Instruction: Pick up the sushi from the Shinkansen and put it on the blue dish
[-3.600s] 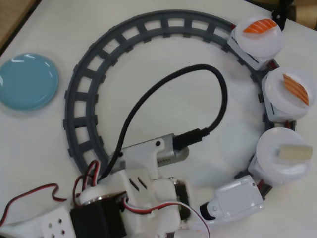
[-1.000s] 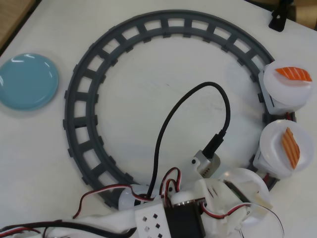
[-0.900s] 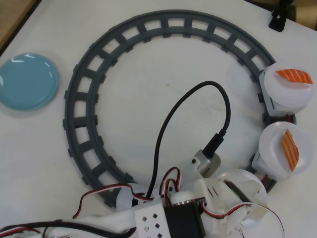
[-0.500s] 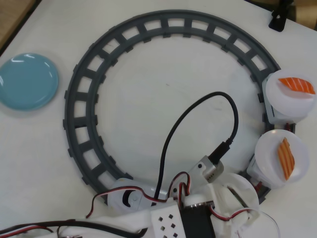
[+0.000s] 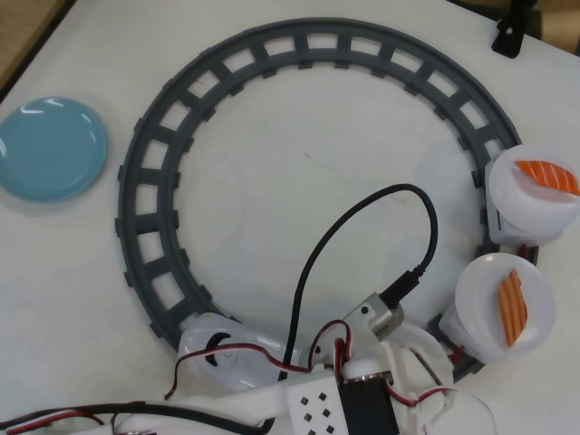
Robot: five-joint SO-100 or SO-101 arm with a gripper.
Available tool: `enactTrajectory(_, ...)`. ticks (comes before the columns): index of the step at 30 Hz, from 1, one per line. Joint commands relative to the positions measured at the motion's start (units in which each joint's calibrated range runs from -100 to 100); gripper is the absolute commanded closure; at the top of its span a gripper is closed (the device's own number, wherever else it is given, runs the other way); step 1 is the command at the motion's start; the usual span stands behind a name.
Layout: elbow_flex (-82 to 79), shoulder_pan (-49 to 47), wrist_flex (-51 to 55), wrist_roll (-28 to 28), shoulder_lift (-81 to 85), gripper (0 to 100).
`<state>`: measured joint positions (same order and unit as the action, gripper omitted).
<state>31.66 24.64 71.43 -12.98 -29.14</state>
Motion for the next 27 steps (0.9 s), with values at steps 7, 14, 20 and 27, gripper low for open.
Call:
enactTrajectory(7,-4.2,-0.3,0.0,0.4,1.6,81)
enactTrajectory(14,-3.6,-0.3,0.0,0.2,1.8,92)
enactTrajectory(20,3.7,-2.3,7.4,0.4,4.1,92)
enactTrajectory(27,15.3,-10.9,15.1,2.8,9.6,92)
